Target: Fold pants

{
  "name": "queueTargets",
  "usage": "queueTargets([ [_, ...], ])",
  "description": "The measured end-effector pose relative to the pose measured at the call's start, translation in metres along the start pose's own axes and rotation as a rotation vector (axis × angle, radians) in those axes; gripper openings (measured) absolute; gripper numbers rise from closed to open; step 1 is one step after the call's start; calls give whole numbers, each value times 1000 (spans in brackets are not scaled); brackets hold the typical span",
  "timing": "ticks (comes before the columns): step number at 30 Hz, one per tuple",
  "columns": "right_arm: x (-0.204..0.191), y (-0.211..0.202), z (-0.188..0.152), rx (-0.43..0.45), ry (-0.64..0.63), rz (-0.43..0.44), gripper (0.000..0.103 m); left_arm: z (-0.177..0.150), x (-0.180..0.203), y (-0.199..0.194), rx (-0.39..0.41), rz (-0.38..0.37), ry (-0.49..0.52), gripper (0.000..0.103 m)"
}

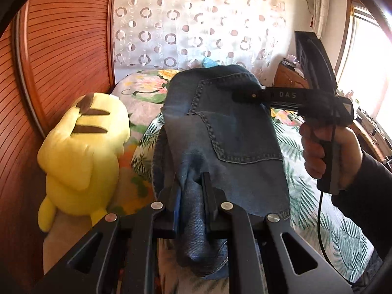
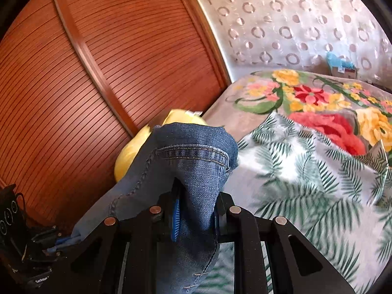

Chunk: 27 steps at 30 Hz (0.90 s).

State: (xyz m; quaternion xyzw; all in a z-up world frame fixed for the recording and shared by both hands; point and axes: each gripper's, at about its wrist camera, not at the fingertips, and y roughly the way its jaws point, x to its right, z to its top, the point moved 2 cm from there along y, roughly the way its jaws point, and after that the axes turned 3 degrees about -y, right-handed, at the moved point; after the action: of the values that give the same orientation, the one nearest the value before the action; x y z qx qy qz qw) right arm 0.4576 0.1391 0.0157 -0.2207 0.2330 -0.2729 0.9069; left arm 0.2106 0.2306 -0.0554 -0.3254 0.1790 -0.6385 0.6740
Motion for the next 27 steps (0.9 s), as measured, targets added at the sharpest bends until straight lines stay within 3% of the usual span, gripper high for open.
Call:
queueTargets([
  [6,25,33,4,-72,-27,-116,29,4,-3,36,-55,31,19,15],
  [11,29,39,-3,-98,-97,-225,57,-3,-4,35,-56,44,19,19],
  [17,24,27,-15,-91,-127,-305,60,-13,-4,25,-50,75,12,35],
  [20,21,14,-23,-87,-113,-299,60,-16,-4,16,-37,94,19,43],
  [22,13,-7,-25,-74,-109,-293,60,-17,-1,7,-20,99,19,48],
  [27,-3,-63,-46,-32,-116,-286,60,-17,15,-17,26,113,52,50],
])
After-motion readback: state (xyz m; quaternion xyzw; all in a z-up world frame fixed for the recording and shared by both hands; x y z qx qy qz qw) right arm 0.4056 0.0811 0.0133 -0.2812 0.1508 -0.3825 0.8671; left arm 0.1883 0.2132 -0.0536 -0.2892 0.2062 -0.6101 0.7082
